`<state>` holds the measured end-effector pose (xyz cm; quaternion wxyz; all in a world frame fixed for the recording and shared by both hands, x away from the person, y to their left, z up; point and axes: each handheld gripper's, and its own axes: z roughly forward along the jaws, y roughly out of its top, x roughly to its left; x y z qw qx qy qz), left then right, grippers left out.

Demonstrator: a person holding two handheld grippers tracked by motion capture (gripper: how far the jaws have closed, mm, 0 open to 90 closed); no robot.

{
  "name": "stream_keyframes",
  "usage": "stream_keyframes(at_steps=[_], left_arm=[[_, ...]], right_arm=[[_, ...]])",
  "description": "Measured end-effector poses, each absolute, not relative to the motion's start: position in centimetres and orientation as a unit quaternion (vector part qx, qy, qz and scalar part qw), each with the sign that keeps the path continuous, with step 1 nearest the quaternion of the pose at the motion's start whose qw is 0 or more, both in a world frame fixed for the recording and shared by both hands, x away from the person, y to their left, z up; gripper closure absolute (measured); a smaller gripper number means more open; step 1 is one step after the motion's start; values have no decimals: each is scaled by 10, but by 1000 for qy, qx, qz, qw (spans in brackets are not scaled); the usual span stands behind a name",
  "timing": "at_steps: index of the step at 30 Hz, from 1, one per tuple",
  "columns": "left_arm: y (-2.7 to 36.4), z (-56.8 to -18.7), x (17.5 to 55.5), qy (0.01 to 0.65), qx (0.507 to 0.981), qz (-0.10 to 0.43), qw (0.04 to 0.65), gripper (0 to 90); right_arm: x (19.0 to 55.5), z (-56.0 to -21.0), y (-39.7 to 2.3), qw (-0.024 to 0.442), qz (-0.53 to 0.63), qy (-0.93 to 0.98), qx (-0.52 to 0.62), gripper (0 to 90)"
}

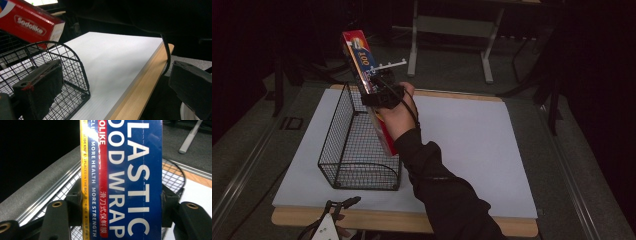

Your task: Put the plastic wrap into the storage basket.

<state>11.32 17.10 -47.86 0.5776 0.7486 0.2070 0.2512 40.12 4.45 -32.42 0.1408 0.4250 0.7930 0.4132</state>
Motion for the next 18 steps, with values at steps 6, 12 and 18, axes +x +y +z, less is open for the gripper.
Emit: stream_keyframes(at_steps=[6,12,18], left_arm=[[171,-479,113,207,749,249,578,2],[172,-479,114,207,749,247,579,2],[171,-479,113,206,750,247,578,2]], right_arm=[[398,-339,58,134,414,794,423,395],[401,-361,66,128,400,798,433,395],[402,-383,72,118,383,806,435,395]])
